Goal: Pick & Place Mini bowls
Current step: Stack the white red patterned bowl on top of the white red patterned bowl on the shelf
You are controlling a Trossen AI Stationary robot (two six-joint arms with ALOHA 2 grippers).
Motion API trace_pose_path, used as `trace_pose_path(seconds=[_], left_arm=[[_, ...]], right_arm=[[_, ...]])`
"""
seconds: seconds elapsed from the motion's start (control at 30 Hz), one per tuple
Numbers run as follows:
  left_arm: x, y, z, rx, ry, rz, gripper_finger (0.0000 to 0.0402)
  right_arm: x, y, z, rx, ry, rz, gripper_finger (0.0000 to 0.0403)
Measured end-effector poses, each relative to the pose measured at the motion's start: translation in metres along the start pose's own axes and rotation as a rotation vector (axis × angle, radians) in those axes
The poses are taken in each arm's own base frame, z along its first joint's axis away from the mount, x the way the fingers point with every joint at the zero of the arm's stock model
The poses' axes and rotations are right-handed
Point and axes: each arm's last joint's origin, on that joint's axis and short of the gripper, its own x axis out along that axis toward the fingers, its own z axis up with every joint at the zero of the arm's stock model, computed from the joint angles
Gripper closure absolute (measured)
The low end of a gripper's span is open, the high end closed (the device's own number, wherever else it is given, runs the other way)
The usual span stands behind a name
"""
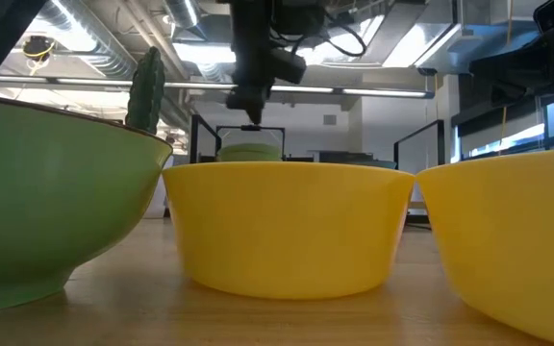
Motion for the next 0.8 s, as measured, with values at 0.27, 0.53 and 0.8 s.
trace_pose_path(seconds=[0.27,0.53,0.8], left_arm=[[0.02,0.013,0.008,-0.126,-0.091,-0.089,0.0399],[0.029,-0.019,0.0,-0.059,-0.009,-0.084,0.0399],[0.032,-0.028,0.0,-0.023,-0.009,-0.048,0.0399]], right_arm=[[0.0,0.0,0.0,-0.003,0.0,0.0,0.0389],[0.0,0.0,0.0,-0.004,0.001,0.0,0.0389],[0.0,0.0,0.0,-0.001,0.0,0.0,0.0389]])
